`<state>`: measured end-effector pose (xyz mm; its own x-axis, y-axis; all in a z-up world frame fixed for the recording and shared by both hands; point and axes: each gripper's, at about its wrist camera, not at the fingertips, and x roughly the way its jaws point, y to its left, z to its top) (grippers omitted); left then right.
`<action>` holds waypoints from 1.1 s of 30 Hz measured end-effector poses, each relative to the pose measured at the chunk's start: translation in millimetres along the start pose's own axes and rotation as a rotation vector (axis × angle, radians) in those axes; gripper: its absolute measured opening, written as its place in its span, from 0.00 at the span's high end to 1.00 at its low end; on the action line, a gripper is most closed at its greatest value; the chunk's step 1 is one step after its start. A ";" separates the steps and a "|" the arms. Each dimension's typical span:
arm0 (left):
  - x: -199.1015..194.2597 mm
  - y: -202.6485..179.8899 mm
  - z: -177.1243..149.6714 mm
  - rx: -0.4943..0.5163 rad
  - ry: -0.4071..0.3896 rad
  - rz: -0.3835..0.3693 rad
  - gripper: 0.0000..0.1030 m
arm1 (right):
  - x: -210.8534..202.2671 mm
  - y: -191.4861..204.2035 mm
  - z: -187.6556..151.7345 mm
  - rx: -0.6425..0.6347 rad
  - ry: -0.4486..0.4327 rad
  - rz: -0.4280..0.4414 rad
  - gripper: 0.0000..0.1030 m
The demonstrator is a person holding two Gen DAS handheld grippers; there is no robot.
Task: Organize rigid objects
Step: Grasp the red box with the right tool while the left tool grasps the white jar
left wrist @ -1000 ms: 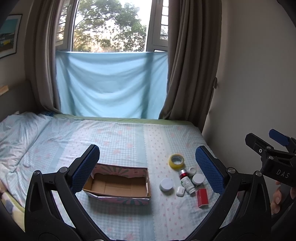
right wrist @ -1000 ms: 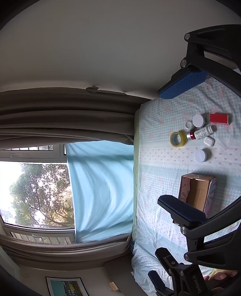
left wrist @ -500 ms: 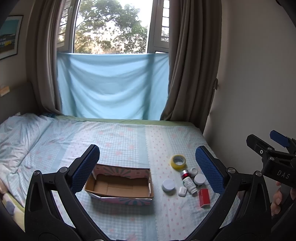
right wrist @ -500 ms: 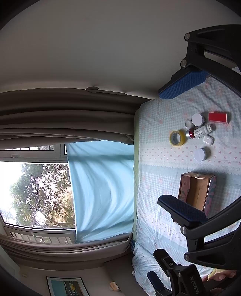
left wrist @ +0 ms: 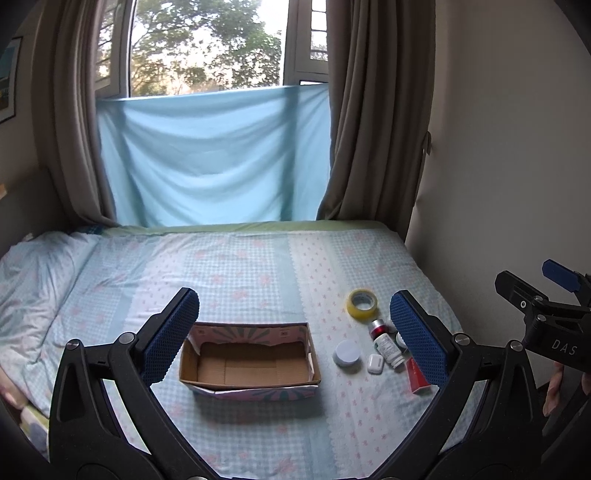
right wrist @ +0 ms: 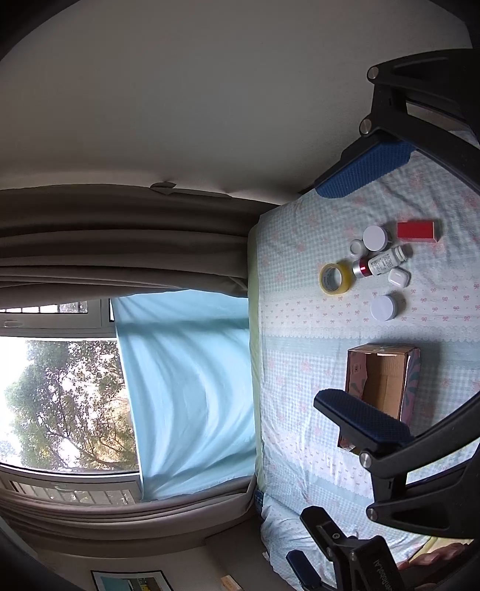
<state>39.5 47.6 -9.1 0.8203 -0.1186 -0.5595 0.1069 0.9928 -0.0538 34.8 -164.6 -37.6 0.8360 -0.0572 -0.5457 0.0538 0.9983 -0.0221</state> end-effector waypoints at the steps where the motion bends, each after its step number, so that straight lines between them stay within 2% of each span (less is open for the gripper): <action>1: 8.6 1.0 -0.2 0.004 0.014 -0.014 0.00 | 4.0 0.0 -2.1 0.007 0.015 -0.011 0.00; 5: 54.7 -5.4 -6.6 0.043 0.106 -0.040 0.00 | 18.2 -9.0 -12.7 0.043 0.072 -0.032 0.00; 10: 122.9 -19.6 -21.5 0.005 0.269 -0.139 0.00 | 45.7 -28.7 -32.9 0.051 0.170 -0.100 0.00; 15: 192.1 -55.9 -44.0 0.051 0.397 -0.158 0.00 | 86.1 -61.2 -58.9 0.110 0.269 -0.132 0.00; 22: 309.1 -106.5 -76.5 0.164 0.602 -0.130 0.00 | 174.5 -111.2 -106.2 0.156 0.457 -0.199 0.00; 29: 416.6 -148.3 -131.4 0.250 0.773 -0.091 0.00 | 286.6 -148.0 -168.7 0.155 0.665 -0.212 0.01; 30: 428.6 -152.5 -140.8 0.257 0.798 -0.089 0.00 | 301.9 -152.5 -179.2 0.161 0.694 -0.207 0.08; 33: 461.6 -162.1 -170.1 0.293 0.869 -0.081 0.00 | 343.0 -160.9 -213.4 0.181 0.798 -0.185 0.19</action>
<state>305.3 -165.3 -399.3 0.1059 -0.0164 -0.9942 0.3810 0.9242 0.0253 196.4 -342.5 -400.0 0.1717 -0.1268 -0.9770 0.2961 0.9525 -0.0716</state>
